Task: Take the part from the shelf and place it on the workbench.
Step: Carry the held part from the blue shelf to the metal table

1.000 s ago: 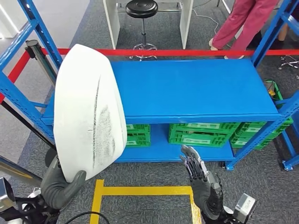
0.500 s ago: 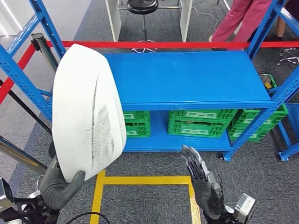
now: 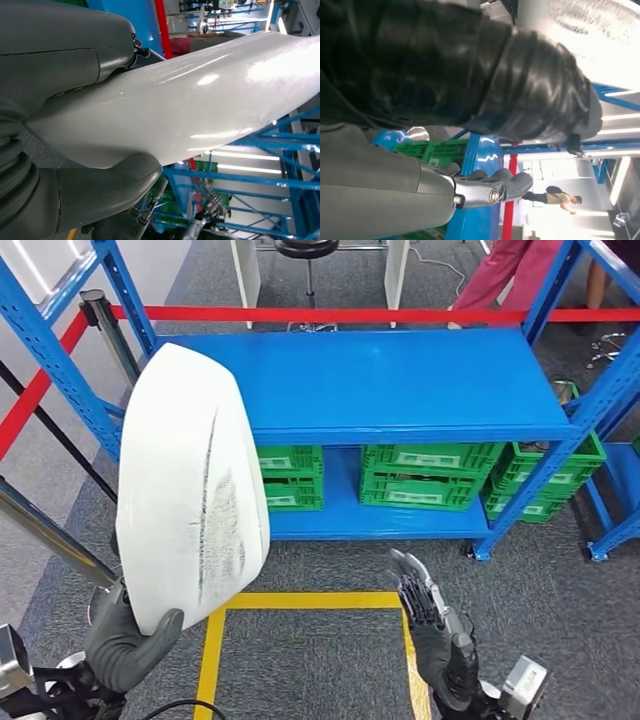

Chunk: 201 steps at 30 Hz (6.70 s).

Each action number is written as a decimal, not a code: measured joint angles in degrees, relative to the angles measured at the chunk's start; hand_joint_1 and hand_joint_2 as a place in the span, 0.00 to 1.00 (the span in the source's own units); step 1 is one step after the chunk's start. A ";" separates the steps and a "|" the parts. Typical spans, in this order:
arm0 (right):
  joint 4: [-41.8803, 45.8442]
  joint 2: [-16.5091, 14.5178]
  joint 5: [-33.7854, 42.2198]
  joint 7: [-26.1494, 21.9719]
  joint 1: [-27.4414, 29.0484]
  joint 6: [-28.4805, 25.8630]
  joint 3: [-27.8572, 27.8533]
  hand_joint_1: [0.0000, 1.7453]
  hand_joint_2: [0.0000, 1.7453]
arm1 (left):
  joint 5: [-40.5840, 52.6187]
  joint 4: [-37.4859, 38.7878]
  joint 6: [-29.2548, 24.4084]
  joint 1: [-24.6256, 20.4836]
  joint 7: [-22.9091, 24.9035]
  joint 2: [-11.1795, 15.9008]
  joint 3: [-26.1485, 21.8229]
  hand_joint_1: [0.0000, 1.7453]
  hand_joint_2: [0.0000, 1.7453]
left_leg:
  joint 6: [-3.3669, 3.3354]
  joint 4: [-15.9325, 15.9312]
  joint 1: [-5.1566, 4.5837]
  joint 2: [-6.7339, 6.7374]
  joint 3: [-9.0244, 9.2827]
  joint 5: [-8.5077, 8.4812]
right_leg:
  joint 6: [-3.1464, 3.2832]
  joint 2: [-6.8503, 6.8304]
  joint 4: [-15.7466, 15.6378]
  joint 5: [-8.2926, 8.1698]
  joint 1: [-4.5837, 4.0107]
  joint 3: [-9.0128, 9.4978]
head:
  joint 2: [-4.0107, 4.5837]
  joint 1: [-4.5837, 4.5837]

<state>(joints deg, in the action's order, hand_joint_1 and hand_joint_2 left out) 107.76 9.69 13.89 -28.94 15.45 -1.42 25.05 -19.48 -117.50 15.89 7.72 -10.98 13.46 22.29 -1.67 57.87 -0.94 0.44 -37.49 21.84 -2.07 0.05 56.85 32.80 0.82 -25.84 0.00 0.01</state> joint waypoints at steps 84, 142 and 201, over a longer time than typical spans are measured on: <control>-0.48 -1.10 -7.17 -0.37 -0.68 -2.61 0.18 0.00 0.00 | 4.15 -2.99 -2.29 5.19 -2.50 2.71 -4.42 1.00 1.00 | -0.94 -1.48 0.69 -0.72 6.24 4.85 | -0.42 -0.36 15.30 2.60 0.30 -13.26 | 0.00 -0.44; -1.31 -1.29 -9.68 0.63 -0.49 2.44 -0.89 0.00 1.00 | 8.40 -11.02 -12.14 21.01 -7.84 6.34 -9.45 1.00 1.00 | 0.96 0.07 1.09 1.06 5.25 5.33 | -0.48 -4.89 0.46 -2.75 0.11 -3.44 | 0.00 -1.19; 1.22 -2.70 -12.85 0.66 0.70 -0.67 -4.41 0.00 1.00 | 15.26 -11.05 -11.39 22.60 -7.71 1.77 -13.76 1.00 1.00 | 1.84 0.62 1.32 1.48 4.63 5.14 | 0.19 -4.57 -0.21 -2.20 -0.25 -2.73 | 0.00 -0.79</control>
<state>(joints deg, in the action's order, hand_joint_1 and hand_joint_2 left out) 108.98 6.99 1.04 -28.29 16.16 -2.09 20.64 -4.22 -128.55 4.50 30.32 -18.69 15.23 8.53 0.16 58.49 0.38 1.93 -32.86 26.98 -1.88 -4.52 56.64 30.60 0.57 -28.57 0.00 -0.79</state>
